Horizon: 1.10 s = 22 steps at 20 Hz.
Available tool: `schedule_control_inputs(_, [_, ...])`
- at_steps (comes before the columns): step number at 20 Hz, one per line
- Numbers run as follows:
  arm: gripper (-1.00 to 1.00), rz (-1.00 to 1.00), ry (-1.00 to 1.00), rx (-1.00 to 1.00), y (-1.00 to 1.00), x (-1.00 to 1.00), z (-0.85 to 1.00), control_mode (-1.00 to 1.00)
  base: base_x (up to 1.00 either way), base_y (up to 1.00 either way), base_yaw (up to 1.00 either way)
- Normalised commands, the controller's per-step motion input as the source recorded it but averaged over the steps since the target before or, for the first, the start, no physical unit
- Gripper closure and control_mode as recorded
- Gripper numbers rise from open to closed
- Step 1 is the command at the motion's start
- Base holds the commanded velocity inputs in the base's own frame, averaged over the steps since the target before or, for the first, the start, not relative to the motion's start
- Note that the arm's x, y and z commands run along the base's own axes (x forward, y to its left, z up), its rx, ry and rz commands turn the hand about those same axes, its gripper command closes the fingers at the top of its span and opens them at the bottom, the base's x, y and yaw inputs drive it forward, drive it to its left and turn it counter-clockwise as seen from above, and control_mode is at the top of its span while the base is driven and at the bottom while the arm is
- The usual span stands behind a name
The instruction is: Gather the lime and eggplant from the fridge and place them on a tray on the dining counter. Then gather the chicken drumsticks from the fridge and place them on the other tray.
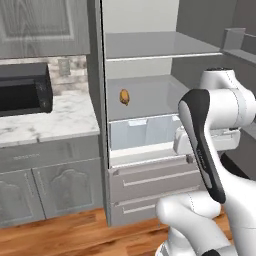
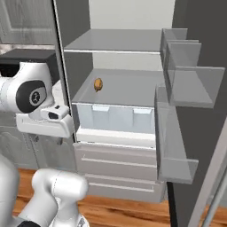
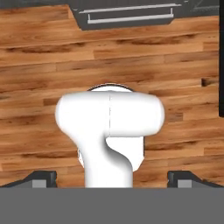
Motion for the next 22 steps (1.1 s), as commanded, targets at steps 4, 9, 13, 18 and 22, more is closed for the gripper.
schedule_control_inputs(4, [-1.0, 0.0, 0.0, 0.0, 0.0, 0.0, 0.0, 1.0, 0.7, 0.11, -0.03])
schedule_control_inputs(9, [-1.0, 0.0, 0.0, 0.0, 0.0, 0.0, 0.0, 1.0, 0.81, 0.01, 0.09])
schedule_control_inputs(13, [-1.0, 0.0, 0.0, 0.0, 0.0, 0.0, 0.0, 1.0, 0.77, -0.03, 0.18])
schedule_control_inputs(18, [-1.0, 0.0, 0.0, 0.0, 0.0, 0.0, 0.0, 1.0, 0.69, -0.15, 0.18])
schedule_control_inputs(22, [-1.0, 0.0, 0.0, 0.0, 0.0, 0.0, 0.0, 1.0, 0.23, -0.18, 0.04])
